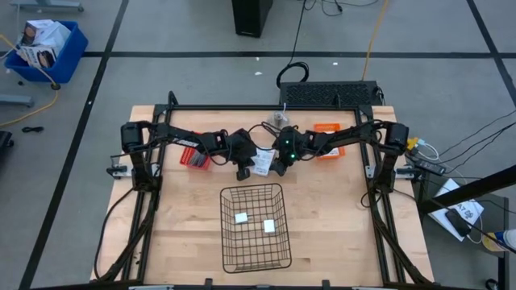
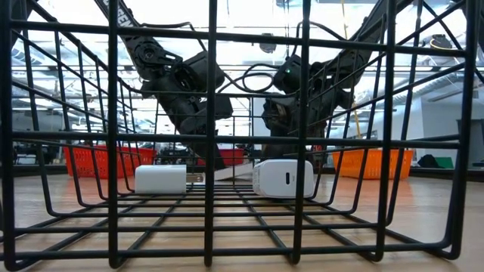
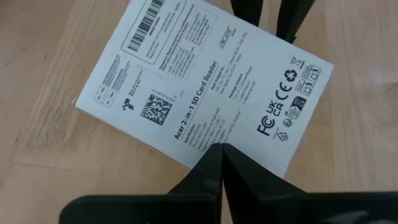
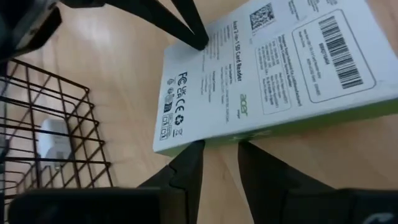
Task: Pick and place items into bin
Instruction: Put the white card reader box into the orange basket
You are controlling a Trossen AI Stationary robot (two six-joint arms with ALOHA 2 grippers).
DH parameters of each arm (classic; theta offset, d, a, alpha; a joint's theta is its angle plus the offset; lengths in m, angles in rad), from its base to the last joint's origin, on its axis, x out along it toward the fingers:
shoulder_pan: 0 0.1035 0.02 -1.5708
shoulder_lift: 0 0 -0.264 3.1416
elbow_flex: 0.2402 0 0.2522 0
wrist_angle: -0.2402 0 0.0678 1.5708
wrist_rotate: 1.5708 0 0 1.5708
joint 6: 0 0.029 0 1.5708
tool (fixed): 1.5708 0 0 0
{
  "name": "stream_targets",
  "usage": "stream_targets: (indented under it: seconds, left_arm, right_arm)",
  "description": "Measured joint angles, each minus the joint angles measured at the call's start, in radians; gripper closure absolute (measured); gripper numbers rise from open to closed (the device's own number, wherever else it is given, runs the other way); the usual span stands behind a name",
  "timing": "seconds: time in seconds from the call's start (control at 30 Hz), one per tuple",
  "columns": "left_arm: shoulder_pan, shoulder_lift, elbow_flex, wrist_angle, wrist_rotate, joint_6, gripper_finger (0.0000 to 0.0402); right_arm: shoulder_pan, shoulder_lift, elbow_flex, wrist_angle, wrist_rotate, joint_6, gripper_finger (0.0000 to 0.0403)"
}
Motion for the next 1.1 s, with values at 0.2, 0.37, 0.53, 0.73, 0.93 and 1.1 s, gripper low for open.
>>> stream_targets:
  seconds: [0.2,0.37,0.53,0.73,0.93,1.1]
  left_arm:
    - [0.001,0.0,-0.001,0.007,0.011,-0.001,0.0397]
    - [0.001,0.0,-0.002,0.009,0.012,-0.016,0.0385]
    - [0.001,0.0,-0.002,0.011,0.017,-0.023,0.0394]
    - [0.001,-0.03,-0.005,-0.01,0.01,-0.065,0.0386]
    - [-0.005,-0.041,-0.008,-0.005,0.053,-0.075,0.0389]
    - [-0.002,-0.042,-0.006,-0.011,-0.002,-0.075,0.0393]
  right_arm:
    - [0.0,-0.002,0.0,0.034,-0.008,0.021,0.0305]
    - [-0.004,-0.001,0.0,0.036,0.018,-0.008,0.0305]
    - [-0.005,-0.002,0.0,0.039,0.026,-0.022,0.0305]
    - [-0.007,-0.002,0.0,0.117,0.042,-0.073,0.0305]
    - [-0.001,-0.002,0.012,0.328,0.042,-0.067,0.0305]
    - [-0.002,-0.002,0.012,0.295,0.049,-0.062,0.0305]
